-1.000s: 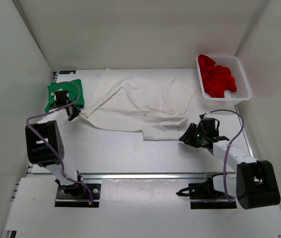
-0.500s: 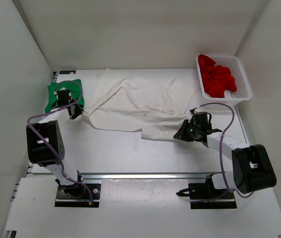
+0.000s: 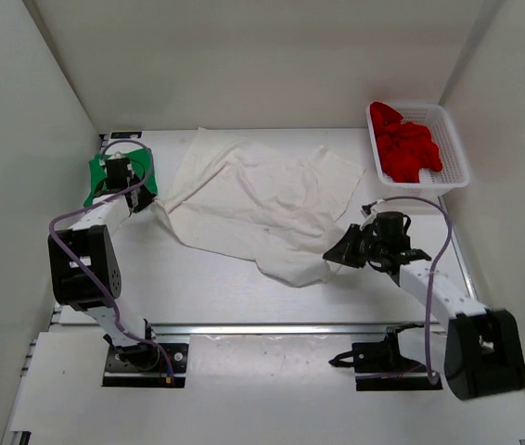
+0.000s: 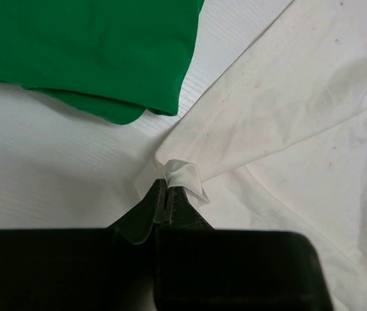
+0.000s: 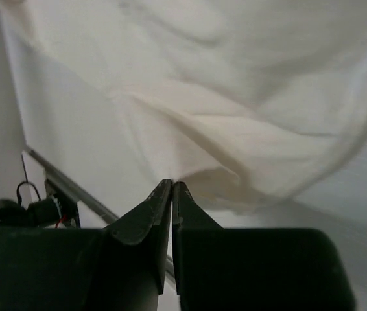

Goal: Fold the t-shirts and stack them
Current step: Flatten out the tshirt

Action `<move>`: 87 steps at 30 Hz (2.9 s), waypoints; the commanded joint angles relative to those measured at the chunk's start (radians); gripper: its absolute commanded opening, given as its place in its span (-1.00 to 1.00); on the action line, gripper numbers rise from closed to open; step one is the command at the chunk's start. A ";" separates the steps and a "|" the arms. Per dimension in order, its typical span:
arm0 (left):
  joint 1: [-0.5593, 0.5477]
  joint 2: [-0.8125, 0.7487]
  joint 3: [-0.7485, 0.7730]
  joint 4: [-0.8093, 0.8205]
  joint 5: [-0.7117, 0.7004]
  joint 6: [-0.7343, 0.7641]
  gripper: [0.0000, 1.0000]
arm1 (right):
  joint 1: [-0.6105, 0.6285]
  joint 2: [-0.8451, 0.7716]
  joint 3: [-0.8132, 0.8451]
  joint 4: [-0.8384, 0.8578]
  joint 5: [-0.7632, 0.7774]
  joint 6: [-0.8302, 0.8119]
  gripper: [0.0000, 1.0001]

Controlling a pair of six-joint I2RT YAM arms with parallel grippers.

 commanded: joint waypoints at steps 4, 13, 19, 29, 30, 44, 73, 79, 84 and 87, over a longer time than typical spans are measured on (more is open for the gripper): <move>-0.030 0.034 0.092 -0.025 0.005 0.014 -1.00 | -0.109 0.271 0.031 0.098 0.052 -0.018 -0.92; -0.032 0.068 0.132 -0.019 0.005 0.013 -1.00 | -0.011 0.057 -0.088 0.067 0.154 -0.005 -0.13; -0.041 0.079 0.118 -0.006 0.005 0.013 -1.00 | -0.043 0.028 -0.135 0.027 0.160 -0.065 -0.03; -0.032 0.067 0.096 0.009 0.007 0.005 -1.00 | 0.022 0.058 -0.145 0.096 0.114 -0.030 -0.14; -0.031 0.062 0.090 0.006 0.011 0.010 -1.00 | 0.035 0.044 -0.162 0.101 0.128 -0.022 -0.17; -0.038 0.065 0.099 0.004 0.005 0.008 -1.00 | 0.046 0.006 -0.153 0.061 0.188 -0.064 -0.21; -0.041 0.044 0.076 0.009 0.010 0.011 -1.00 | 0.129 0.019 -0.193 0.017 0.126 -0.016 -0.53; -0.044 0.044 0.063 0.021 0.011 0.013 -1.00 | 0.129 0.004 -0.228 0.023 0.077 0.021 -0.18; -0.041 0.042 0.064 0.015 0.011 0.005 -1.00 | 0.128 0.007 -0.250 0.073 0.068 0.031 -0.65; -0.037 0.027 0.053 0.018 0.017 0.002 -1.00 | 0.109 0.016 -0.268 0.147 0.051 0.057 -0.98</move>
